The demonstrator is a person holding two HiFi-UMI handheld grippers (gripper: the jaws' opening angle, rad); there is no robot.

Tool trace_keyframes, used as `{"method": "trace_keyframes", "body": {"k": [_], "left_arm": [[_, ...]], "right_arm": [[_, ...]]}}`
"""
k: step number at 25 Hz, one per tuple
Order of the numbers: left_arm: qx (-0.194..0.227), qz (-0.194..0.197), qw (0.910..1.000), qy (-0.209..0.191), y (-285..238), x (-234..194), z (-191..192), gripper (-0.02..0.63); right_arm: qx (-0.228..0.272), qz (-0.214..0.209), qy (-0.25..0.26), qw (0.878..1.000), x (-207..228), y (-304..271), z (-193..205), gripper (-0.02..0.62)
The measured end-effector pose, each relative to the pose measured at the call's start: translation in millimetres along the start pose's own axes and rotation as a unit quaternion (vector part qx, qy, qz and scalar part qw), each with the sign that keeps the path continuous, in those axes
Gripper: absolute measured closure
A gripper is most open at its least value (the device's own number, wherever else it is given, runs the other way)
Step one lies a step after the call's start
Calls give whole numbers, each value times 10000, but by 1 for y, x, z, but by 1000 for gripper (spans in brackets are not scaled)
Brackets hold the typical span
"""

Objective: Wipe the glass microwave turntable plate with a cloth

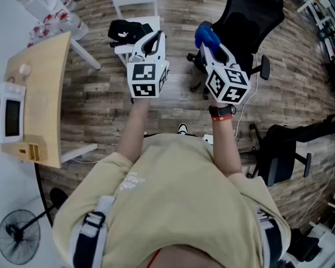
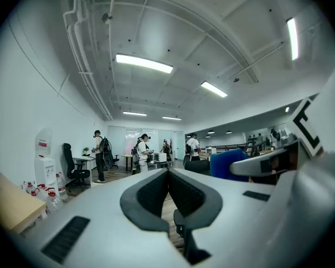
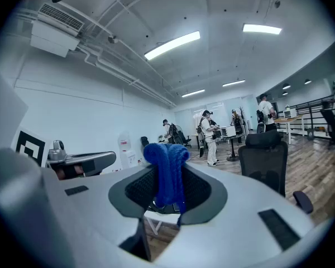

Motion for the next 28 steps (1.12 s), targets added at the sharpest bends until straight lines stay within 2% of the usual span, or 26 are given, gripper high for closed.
{"method": "trace_keyframes", "body": {"k": [6,10,15,20,25,28], "left_arm": [[-33,-321,9995,69,10,6,8,586],[-128,-779,9968,152,23,-3,16,586],[-318,-1448,9888,166,51,-26,25,586],[-551,-2346,9703,229,108,-74,45,586],[-734,-3119,9468,311,175,-121,60,586],[-858,-3581,9289,407,226,-153,70,586]], "right_arm": [[-148,-261,81,9995,3,-5,6,479],[-347,-649,133,9972,-7,-23,13,479],[-607,-1240,133,9903,-37,-56,23,476],[-1057,-2127,231,9711,-111,-91,54,474],[-1446,-2962,398,9433,-200,-114,86,471],[-1647,-3454,527,9224,-264,-120,109,471]]}}
Point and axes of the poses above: the fingertips, and each gripper's own axes: y backward along the fingers, x to its right, z out of its underside, the point moved 9 cm from there along y, backward along the fingers, and after that the axes turned 9 degrees about -y, right-handed, at the moved point
